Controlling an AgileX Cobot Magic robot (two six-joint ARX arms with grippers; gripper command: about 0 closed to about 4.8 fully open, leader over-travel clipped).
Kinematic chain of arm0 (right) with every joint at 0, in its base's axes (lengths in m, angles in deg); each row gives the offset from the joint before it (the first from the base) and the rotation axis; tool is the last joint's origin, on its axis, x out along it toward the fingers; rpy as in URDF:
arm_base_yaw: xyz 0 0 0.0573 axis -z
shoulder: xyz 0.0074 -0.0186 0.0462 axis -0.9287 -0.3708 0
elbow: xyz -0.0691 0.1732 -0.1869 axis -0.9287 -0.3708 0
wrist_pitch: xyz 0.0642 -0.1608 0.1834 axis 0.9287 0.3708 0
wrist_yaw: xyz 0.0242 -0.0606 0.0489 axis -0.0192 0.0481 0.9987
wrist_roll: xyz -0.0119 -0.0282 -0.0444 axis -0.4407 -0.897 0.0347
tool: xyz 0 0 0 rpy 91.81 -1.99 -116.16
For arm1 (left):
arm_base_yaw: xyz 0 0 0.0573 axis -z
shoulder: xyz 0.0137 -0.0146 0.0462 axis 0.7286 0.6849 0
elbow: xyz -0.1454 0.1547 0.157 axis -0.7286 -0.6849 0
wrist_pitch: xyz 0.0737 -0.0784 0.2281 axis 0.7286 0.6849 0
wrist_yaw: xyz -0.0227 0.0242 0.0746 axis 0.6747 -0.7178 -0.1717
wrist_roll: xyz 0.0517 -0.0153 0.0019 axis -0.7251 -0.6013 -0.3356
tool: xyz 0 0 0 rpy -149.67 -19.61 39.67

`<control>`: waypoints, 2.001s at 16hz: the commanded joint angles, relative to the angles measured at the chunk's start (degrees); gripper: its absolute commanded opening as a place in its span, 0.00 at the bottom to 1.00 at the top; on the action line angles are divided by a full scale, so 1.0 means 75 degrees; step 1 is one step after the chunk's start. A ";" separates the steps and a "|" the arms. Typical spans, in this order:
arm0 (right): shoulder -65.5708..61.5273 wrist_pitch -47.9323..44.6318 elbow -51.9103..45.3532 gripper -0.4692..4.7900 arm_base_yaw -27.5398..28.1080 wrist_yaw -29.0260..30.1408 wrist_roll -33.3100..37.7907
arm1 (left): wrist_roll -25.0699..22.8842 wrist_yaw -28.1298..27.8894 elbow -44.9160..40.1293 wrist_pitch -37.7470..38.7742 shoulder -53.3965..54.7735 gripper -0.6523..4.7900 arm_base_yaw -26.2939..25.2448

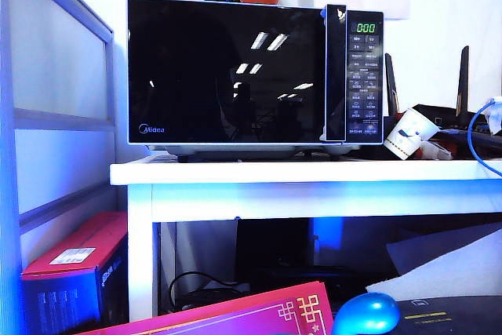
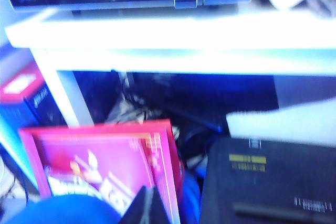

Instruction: Open the microwave door, place the orange inside the microwave, then close the microwave door.

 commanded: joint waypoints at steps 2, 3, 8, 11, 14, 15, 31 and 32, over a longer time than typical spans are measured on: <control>0.0009 0.0361 0.0023 0.08 -0.0003 0.0003 0.0026 | -0.0003 -0.0530 -0.0009 0.0676 -0.0026 0.11 0.0003; 0.0009 0.0571 0.0023 0.08 -0.0006 0.0003 0.0026 | 0.0003 -0.0527 -0.0009 0.0673 -0.0026 0.11 0.0003; 0.0012 -0.0554 0.0026 0.08 -0.0012 -0.0146 0.0099 | 0.0192 -0.0530 0.0017 -0.0125 -0.0026 0.11 0.0003; 0.0009 -0.1495 0.0466 0.08 -0.0009 -0.1262 0.0723 | 0.1206 -0.0734 0.0629 -0.0758 -0.0026 0.11 0.0003; -0.0245 -0.1335 0.1856 0.08 -0.0003 -0.1373 0.0650 | 0.1247 -0.1827 0.2267 -0.0723 0.0154 0.11 0.0000; -0.0600 -0.1294 0.2305 0.08 -0.0003 -0.1460 0.0551 | 0.1244 -0.2011 0.2786 -0.0699 0.0466 0.11 0.0000; -1.0110 -0.1451 1.0244 0.08 0.0026 0.0029 -0.1008 | -0.0443 0.1699 1.3172 0.3136 0.9521 0.11 0.0105; -1.0410 -0.1393 1.0244 0.10 0.0026 0.0032 -0.1008 | -0.0318 0.1649 1.3172 0.2946 0.9521 0.11 0.0143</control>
